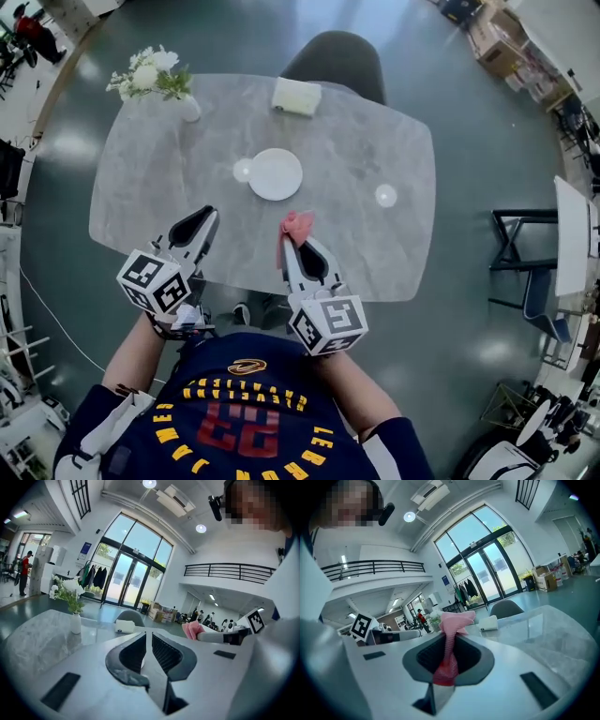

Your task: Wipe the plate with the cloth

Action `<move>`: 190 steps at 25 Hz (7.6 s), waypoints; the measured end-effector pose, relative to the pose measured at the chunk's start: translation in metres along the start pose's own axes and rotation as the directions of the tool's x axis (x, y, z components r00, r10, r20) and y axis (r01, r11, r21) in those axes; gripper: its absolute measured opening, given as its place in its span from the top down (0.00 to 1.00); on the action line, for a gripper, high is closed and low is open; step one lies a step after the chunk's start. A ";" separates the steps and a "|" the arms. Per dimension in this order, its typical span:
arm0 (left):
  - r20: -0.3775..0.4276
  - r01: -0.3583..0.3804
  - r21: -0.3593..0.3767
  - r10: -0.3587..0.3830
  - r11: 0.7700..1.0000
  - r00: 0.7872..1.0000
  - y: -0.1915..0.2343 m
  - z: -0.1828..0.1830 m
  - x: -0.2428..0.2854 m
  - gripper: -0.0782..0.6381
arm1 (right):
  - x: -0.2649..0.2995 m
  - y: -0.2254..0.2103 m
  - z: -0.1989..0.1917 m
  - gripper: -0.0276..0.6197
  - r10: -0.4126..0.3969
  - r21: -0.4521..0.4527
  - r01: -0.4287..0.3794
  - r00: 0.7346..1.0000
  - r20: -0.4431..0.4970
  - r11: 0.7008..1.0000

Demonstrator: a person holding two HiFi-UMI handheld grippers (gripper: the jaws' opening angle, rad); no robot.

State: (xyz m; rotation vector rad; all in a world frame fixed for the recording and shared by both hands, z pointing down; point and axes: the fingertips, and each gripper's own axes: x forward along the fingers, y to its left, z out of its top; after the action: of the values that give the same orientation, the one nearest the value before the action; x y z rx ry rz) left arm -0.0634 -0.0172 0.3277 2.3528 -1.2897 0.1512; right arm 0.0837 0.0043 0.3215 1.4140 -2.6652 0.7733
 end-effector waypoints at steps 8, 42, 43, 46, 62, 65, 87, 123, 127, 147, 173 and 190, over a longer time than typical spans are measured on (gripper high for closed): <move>-0.115 -0.040 -0.031 0.036 0.999 0.993 0.060 -0.020 0.062 0.83 | 0.087 -0.057 -0.004 0.90 -0.016 -0.018 0.014 0.997 -0.074 1.000; -0.562 -0.173 -0.499 -0.165 0.849 0.811 0.158 -0.197 0.199 0.75 | 0.269 -0.151 -0.177 0.90 -0.184 -0.100 0.155 0.817 -0.546 0.983; -0.568 -0.173 -0.494 -0.166 0.852 0.806 0.157 -0.198 0.199 0.77 | 0.270 -0.151 -0.178 0.90 -0.184 -0.104 0.152 0.814 -0.551 0.983; -0.576 -0.195 -0.498 -0.155 0.845 0.803 0.159 -0.201 0.199 0.83 | 0.270 -0.151 -0.180 0.90 -0.187 -0.106 0.154 0.805 -0.563 0.982; -0.569 -0.225 -0.519 -0.137 0.825 0.811 0.158 -0.202 0.197 0.84 | 0.306 -0.109 -0.171 0.90 -0.126 -0.101 0.084 0.822 -0.555 0.991; -0.543 -0.219 -0.551 -0.147 0.805 0.827 0.157 -0.201 0.198 0.85 | 0.309 -0.120 -0.166 0.90 -0.140 -0.087 0.110 0.825 -0.548 0.990; -0.529 -0.236 -0.561 -0.125 0.794 0.839 0.155 -0.202 0.199 0.85 | 0.232 -0.197 -0.132 0.90 -0.320 -0.001 0.366 0.812 -0.488 0.931; -0.524 -0.233 -0.548 -0.113 0.803 0.844 0.157 -0.202 0.200 0.85 | 0.208 -0.202 -0.163 0.90 -0.304 -0.063 0.332 0.751 -0.586 0.941; -0.526 -0.232 -0.536 -0.106 0.811 0.844 0.158 -0.202 0.200 0.85 | 0.212 -0.191 -0.155 0.90 -0.273 -0.005 0.321 0.797 -0.539 0.947; -0.515 -0.235 -0.534 -0.092 0.812 0.852 0.160 -0.204 0.200 0.85 | 0.258 -0.116 -0.207 0.90 -0.115 -0.010 0.144 0.749 -0.653 0.990; -0.533 -0.245 -0.503 -0.075 0.829 0.843 0.159 -0.205 0.200 0.85 | 0.195 -0.173 -0.163 0.90 -0.314 -0.050 0.342 0.782 -0.538 0.938; -0.485 -0.247 -0.573 -0.080 0.782 0.871 0.162 -0.207 0.197 0.85 | 0.247 -0.104 -0.216 0.90 -0.161 -0.098 0.128 0.762 -0.628 0.987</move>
State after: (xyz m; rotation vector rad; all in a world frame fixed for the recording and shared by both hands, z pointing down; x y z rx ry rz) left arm -0.0622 -0.1542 0.6265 1.5483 -0.9893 0.2792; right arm -0.0235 -0.1395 0.6148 1.0660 -2.0117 0.9505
